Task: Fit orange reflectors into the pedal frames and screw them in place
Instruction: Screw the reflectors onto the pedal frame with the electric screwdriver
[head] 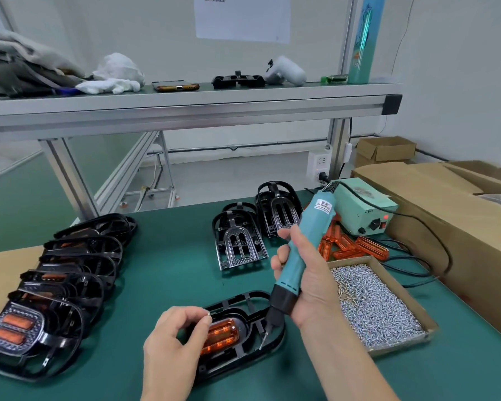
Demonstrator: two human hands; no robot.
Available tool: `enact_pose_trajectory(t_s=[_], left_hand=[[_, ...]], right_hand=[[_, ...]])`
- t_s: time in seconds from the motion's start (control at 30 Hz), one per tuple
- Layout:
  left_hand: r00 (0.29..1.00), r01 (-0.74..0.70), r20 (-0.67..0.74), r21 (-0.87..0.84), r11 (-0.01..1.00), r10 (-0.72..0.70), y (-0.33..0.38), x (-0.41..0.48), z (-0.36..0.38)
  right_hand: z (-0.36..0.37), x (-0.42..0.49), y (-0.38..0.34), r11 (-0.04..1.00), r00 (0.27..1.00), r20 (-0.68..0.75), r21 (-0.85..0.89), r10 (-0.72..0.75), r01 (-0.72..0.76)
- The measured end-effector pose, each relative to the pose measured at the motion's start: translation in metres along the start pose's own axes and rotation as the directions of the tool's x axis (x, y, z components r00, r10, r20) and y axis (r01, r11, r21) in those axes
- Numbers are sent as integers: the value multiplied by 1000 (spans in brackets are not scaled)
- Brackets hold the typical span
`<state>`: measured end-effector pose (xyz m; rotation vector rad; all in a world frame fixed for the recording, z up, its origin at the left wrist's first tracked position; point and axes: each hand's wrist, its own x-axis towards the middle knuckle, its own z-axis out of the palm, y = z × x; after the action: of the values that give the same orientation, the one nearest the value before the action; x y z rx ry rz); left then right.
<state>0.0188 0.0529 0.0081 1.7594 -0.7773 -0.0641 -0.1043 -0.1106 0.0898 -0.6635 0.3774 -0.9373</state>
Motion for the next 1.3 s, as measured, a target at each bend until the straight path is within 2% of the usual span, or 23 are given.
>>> enact_pose_trajectory(t_s=[0.2,0.47,1.3], left_hand=[[997,-62,53,15,998,61,10,-3,-3],[988,-92,126,14,996,90,19,-5,-4],[987,-49,149,-72,996,59,35,-5,-7]], right_hand=[[14,4,10,999,999,-47,27,28,-27],[38,25,27,981,949,-249,-50,-195,189],[37,27,43,951,926,-252,-204,-282,235]])
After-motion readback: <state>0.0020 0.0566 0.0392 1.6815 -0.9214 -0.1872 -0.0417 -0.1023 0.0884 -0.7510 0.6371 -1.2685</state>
